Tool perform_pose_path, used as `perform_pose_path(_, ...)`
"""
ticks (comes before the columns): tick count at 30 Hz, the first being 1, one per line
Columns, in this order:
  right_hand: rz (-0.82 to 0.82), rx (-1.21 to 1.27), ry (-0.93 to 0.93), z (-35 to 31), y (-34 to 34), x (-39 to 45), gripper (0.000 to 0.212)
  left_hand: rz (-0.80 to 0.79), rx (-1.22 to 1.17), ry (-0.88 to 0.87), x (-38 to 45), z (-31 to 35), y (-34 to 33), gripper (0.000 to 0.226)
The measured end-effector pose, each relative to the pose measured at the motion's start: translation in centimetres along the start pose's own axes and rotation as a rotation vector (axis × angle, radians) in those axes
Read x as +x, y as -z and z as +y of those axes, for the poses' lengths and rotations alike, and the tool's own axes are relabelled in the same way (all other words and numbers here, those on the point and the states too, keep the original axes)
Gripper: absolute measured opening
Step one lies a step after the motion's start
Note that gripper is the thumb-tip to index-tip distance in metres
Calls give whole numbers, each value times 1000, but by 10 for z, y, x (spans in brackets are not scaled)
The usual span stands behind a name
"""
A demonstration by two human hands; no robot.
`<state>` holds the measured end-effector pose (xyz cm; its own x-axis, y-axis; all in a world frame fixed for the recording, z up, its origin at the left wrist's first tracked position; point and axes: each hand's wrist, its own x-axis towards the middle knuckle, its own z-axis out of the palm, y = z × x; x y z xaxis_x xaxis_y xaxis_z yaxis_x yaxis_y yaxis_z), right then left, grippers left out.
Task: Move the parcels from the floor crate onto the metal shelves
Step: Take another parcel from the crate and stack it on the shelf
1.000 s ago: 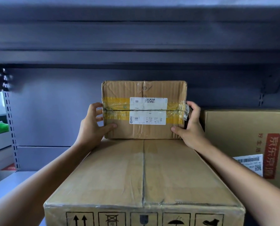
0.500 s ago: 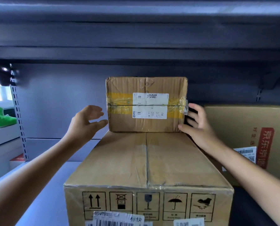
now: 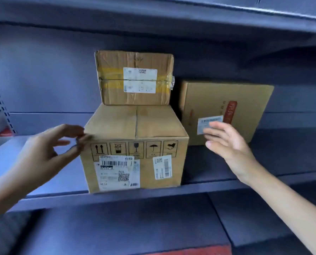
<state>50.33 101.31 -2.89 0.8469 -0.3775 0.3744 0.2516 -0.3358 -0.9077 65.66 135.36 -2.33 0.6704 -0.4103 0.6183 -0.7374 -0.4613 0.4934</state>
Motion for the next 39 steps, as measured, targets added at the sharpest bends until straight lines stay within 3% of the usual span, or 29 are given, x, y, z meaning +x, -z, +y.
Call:
perform_pose_path(1,22,-4,-13,6,5,-21,46,-5,-14,-23,-19,5,-5,21)
perform_pose_path(5,130,35,-101,42,18,-106,56,23,8,8,-91,20,-33,54)
perform_pose_path(9,175,70,-250,80,25,-183,55,4,17,209,-158,37,-70,46)
perform_pose_path(19,133,149,-610,175,29,-317,49,-356,-83,511,-322,83,-179,49)
perform_pose_path(24,120,160,-735,216,15,-357,44,-430,-116,629,-381,85,-218,36)
perform_pose_path(39,37,62,-902,372,-78,-418,45,-534,-244,927,-476,14,-323,33)
